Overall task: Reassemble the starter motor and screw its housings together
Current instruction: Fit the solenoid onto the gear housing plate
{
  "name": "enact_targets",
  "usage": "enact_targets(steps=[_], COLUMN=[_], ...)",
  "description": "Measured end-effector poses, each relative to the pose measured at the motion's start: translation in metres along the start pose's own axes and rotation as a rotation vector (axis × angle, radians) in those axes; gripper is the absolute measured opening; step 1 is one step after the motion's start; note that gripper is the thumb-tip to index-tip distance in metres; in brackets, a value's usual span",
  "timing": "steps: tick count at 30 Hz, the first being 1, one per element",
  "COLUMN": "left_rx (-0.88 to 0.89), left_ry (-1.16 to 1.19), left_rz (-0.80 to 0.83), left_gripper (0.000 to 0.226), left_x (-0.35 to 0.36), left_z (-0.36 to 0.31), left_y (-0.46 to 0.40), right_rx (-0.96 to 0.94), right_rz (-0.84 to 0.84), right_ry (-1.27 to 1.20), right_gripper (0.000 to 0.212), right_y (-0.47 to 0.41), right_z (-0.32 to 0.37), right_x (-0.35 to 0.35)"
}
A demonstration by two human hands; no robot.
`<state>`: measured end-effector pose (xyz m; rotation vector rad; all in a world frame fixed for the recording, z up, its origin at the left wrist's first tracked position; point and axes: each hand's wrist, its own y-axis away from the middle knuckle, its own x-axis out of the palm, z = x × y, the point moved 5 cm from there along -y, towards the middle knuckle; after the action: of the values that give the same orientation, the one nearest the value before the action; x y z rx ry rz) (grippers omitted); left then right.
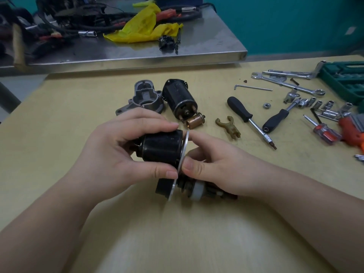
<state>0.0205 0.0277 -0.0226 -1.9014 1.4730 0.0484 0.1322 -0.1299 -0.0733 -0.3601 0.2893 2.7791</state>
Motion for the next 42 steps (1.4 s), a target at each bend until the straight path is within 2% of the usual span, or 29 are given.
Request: enact_targets(steps=[6, 10, 14, 20, 23, 25, 27, 30, 34, 36, 38, 42], left_rx=[-0.028, -0.033, -0.050, 0.131, 0.110, 0.045, -0.015, -0.134, -0.195, -0.200, -0.202, -0.191], left_ry=[0.049, 0.100, 0.045, -0.580, -0.803, -0.817, -0.828, -0.805, -0.837, -0.826, -0.774, -0.564], left_rz=[-0.010, 0.001, 0.062, 0.251, 0.304, 0.293, 0.276, 0.259, 0.236, 0.231, 0.209, 0.100], left_gripper=[0.063, 0.063, 0.060, 0.062, 0.065, 0.067, 0.067, 0.057, 0.044, 0.038, 0.035, 0.030], left_x=[0.005, 0.009, 0.009, 0.011, 0.021, 0.025, 0.028, 0.032, 0.036, 0.037, 0.036, 0.033], left_z=[0.003, 0.003, 0.002, -0.006, -0.011, -0.017, -0.023, -0.026, -0.023, -0.020, -0.017, -0.013], left_y=[0.001, 0.002, 0.001, -0.007, -0.008, -0.010, -0.015, -0.026, -0.034, -0.037, -0.037, -0.033], right_rx=[-0.139, -0.173, -0.196, -0.186, -0.179, -0.166, -0.157, -0.158, -0.139, -0.125, -0.103, -0.047], right_rz=[-0.088, -0.041, 0.053, 0.003, -0.015, -0.036, -0.058, -0.095, -0.146, -0.155, -0.169, -0.156], right_ry=[0.241, -0.109, -0.321, -0.424, -0.438, -0.445, -0.440, -0.410, -0.384, -0.387, -0.394, -0.479], right_gripper=[0.058, 0.049, 0.041, 0.036, 0.036, 0.039, 0.033, 0.011, 0.011, 0.014, 0.027, 0.045], right_y=[0.001, 0.001, -0.001, -0.004, -0.004, -0.003, -0.002, -0.003, -0.005, -0.005, -0.006, -0.008], right_z=[0.003, -0.007, -0.012, -0.014, -0.015, -0.016, -0.015, -0.015, -0.012, -0.012, -0.012, -0.011], right_x=[-0.008, 0.000, 0.007, 0.005, 0.002, 0.001, 0.003, 0.005, 0.006, 0.007, 0.008, 0.010])
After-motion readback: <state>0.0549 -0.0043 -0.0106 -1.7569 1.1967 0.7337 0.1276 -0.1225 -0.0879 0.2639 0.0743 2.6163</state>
